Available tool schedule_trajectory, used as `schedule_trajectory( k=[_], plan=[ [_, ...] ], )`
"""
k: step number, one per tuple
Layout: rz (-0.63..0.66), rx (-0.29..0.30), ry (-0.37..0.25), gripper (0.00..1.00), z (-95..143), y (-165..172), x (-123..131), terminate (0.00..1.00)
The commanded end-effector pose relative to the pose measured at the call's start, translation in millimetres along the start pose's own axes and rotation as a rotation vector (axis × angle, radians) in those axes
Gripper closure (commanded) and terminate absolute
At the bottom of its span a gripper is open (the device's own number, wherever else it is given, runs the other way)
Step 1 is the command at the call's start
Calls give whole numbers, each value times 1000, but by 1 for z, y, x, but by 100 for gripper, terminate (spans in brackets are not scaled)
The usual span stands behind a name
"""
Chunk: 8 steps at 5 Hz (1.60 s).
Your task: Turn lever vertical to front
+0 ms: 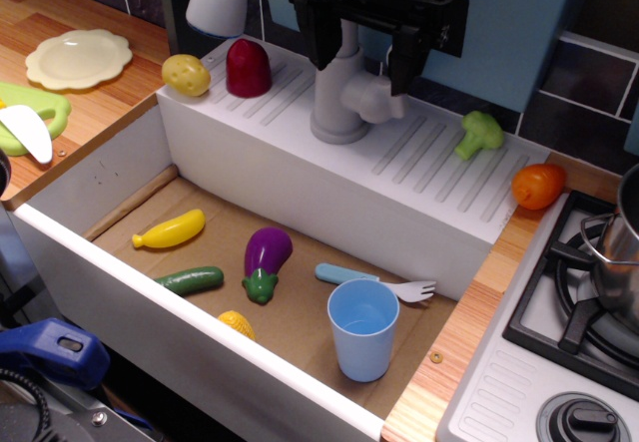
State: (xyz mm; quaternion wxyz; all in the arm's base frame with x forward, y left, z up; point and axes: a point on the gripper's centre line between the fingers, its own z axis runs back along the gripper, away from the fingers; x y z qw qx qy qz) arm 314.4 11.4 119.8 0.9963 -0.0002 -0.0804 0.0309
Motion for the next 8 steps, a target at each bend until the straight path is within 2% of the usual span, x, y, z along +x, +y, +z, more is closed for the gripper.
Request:
schedule_trajectory(
  k=[1,4,5,8],
  plan=[
    [0,0,0,0,0,0,0,0],
    [-101,93,-206,0,6,4,36,0],
    [-113,120,-243,0,7,-1,44,0],
    [-108,81,-294,0,-13,-7,59,0]
  ],
)
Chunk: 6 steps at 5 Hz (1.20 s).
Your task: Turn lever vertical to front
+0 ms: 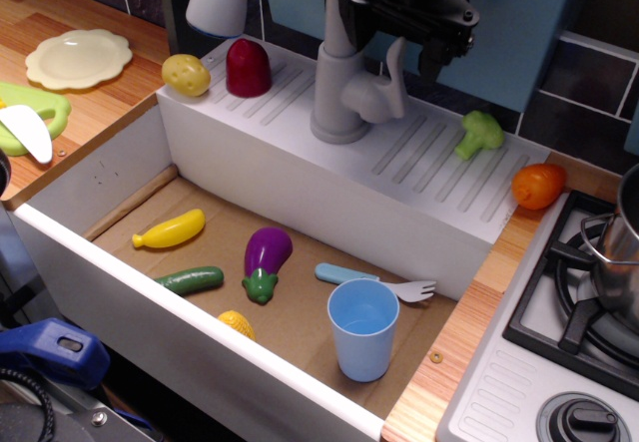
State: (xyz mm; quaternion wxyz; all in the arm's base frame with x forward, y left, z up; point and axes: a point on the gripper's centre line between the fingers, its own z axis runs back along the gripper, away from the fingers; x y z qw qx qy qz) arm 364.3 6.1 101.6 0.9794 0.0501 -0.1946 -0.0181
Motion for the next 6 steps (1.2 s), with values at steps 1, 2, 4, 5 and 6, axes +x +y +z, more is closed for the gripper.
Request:
schedule_trajectory(
  k=[1,2,4,5,6],
  plan=[
    [11,-3,-60,100,3,3,13,0],
    [20,-12,-52,100,2,0,11,0],
    [55,-22,-12,100,4,-8,-10,0],
    [68,-32,-9,100,2,-7,-24,0],
    [83,-55,-11,100,-7,-4,-37,0]
  ],
)
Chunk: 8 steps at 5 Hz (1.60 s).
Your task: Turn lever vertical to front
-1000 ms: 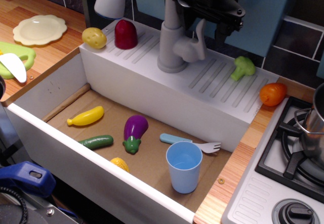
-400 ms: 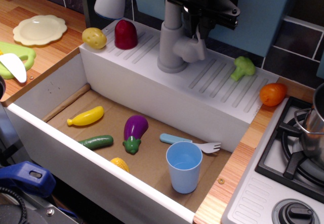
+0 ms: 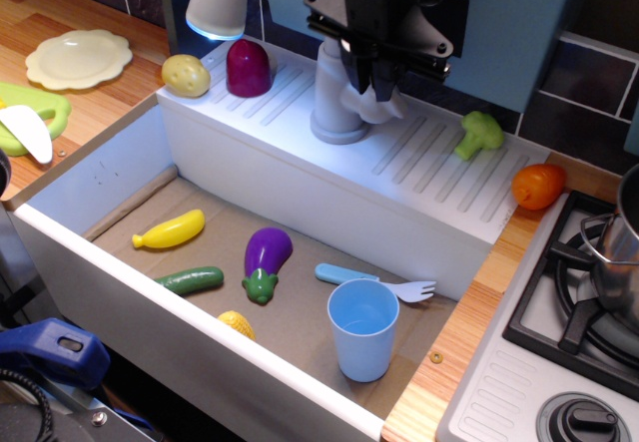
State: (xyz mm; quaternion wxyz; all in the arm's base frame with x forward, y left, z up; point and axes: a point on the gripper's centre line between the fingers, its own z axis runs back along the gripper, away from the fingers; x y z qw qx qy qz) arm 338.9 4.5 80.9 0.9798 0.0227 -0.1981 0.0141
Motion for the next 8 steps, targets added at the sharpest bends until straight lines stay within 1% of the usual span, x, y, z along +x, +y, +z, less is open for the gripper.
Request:
schedule_trajectory(
  k=[1,2,3,4,5,8],
  plan=[
    [32,-47,-16,100,-7,1,-19,0],
    [50,-55,-45,100,-19,1,-30,0],
    [65,-79,-75,100,-32,2,-36,0],
    [73,-91,-93,100,-38,1,-44,0],
    [73,-91,-93,0,-38,1,-44,0],
    [73,-91,-93,0,-38,1,-44,0]
  ],
)
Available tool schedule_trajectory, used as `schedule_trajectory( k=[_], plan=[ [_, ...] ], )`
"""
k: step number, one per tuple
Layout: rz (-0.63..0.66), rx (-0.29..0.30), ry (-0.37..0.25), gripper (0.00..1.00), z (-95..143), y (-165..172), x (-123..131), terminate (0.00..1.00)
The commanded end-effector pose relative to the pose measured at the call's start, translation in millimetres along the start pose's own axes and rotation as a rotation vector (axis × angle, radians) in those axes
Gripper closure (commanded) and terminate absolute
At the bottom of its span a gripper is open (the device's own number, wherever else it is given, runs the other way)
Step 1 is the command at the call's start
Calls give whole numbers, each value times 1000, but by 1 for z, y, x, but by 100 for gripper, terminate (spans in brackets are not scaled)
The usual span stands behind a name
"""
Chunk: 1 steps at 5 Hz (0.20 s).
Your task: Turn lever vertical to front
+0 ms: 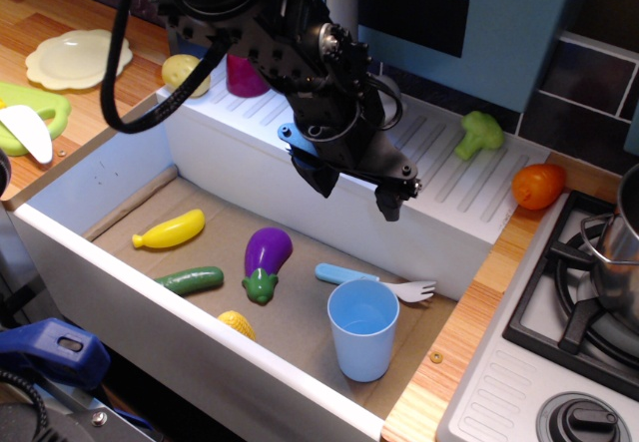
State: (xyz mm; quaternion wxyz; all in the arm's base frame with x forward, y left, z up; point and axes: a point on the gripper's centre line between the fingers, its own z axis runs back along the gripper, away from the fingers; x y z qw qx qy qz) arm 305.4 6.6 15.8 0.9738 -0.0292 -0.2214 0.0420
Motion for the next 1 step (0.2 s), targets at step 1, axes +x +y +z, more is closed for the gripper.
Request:
schedule_trajectory(
  k=[1],
  plan=[
    [-5,-2,-47,0,8,-1,12,100]
  ],
)
